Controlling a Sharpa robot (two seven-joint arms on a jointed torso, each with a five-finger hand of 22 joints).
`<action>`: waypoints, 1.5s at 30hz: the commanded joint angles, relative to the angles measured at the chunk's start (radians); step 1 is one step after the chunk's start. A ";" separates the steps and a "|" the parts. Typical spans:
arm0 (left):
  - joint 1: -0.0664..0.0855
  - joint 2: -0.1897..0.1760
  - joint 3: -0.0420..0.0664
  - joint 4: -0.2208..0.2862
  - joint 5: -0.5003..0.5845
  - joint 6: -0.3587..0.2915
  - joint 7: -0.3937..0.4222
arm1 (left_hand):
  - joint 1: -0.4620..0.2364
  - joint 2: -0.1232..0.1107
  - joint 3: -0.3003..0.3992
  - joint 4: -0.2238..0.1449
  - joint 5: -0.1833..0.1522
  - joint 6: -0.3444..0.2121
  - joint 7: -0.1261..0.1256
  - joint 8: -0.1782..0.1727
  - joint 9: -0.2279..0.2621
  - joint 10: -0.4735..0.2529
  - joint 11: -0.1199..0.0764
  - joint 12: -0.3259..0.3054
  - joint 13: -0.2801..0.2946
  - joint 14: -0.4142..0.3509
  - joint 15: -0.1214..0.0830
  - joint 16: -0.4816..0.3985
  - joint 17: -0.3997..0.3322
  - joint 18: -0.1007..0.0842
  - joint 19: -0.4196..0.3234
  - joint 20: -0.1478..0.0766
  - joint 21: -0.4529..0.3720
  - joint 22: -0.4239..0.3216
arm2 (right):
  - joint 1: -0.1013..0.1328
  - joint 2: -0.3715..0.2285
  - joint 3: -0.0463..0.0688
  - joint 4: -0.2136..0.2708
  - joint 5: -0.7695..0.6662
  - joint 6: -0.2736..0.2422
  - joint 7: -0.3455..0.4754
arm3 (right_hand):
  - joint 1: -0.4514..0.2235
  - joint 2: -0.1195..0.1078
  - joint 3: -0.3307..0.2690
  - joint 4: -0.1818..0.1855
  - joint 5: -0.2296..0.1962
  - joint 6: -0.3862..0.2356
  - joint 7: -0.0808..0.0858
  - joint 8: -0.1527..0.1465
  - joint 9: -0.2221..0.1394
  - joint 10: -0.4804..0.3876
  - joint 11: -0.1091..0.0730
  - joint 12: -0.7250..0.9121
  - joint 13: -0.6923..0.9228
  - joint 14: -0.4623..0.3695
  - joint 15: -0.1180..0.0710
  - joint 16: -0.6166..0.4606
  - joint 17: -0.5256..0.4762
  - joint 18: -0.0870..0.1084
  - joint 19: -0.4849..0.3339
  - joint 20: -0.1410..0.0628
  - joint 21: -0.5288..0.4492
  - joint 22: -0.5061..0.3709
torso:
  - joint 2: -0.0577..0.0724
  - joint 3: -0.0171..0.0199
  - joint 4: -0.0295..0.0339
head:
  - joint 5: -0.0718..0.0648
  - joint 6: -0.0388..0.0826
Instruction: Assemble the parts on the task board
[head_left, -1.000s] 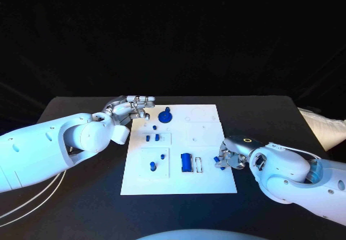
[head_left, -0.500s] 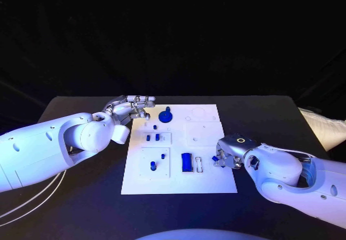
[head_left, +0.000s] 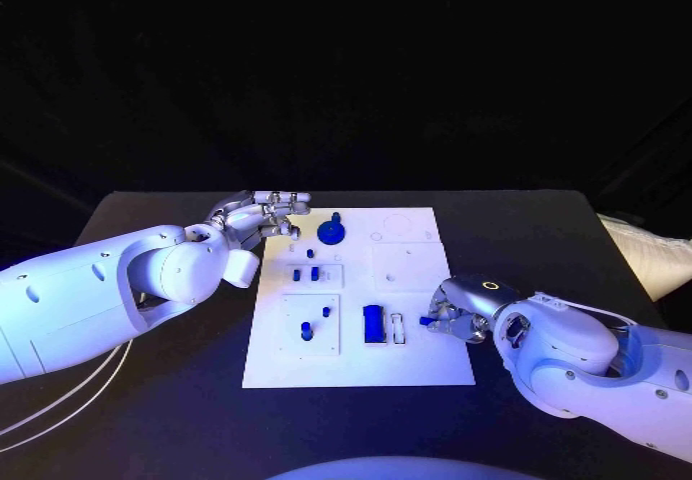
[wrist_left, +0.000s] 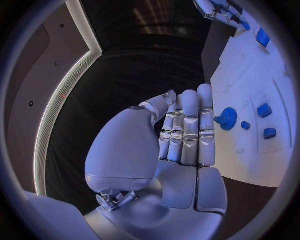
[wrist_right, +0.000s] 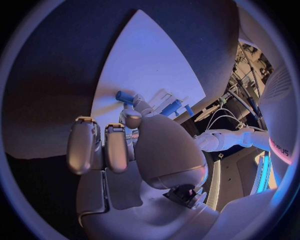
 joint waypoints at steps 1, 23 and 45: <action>-0.001 0.002 0.001 0.001 -0.004 0.020 0.002 | 0.000 0.011 -0.007 -0.001 0.004 -0.007 0.000 0.000 -0.001 -0.008 -0.002 0.007 0.001 -0.007 0.001 -0.005 -0.001 0.020 -0.004 0.001 -0.007 -0.001 | 0.003 -0.004 -0.002 0.012 0.232 -0.111 0.003 | -0.040 -0.041 0.060 -0.017 -0.001 0.010 0.000 0.005 0.014 0.004 -0.002 -0.002 0.004 0.061 -0.001 -0.004 0.028 -0.015 0.002 -0.003 -0.005 -0.001 | 0.000 -0.0012 0.0003 | 0.000 0.001; -0.001 0.002 0.001 0.004 -0.010 0.019 -0.002 | 0.002 0.011 -0.008 -0.003 0.004 -0.007 0.000 0.000 -0.002 -0.010 -0.002 0.008 0.002 -0.008 0.001 -0.005 -0.002 0.020 -0.004 0.001 -0.008 -0.002 | 0.014 0.033 -0.002 0.006 0.353 -0.140 -0.007 | -0.221 -0.141 0.093 0.085 0.161 0.055 -0.013 0.020 0.040 0.055 -0.009 0.076 0.073 0.069 -0.007 0.017 0.059 -0.020 0.016 -0.005 0.013 0.028 | 0.000 -0.0018 0.0003 | 0.002 -0.003; -0.001 0.000 0.001 0.007 -0.014 0.016 -0.013 | 0.003 0.012 -0.008 -0.004 0.004 -0.007 0.000 0.001 -0.002 -0.010 -0.002 0.008 0.002 -0.008 0.001 -0.005 -0.003 0.020 -0.004 0.001 -0.008 -0.002 | 0.017 0.094 -0.002 -0.040 0.322 -0.092 -0.025 | -0.234 -0.130 0.092 0.096 0.182 0.064 -0.018 0.026 0.052 0.070 -0.013 0.103 0.097 0.070 -0.010 0.023 0.066 -0.021 0.018 -0.007 0.017 0.033 | 0.000 -0.0012 -0.0004 | 0.004 -0.008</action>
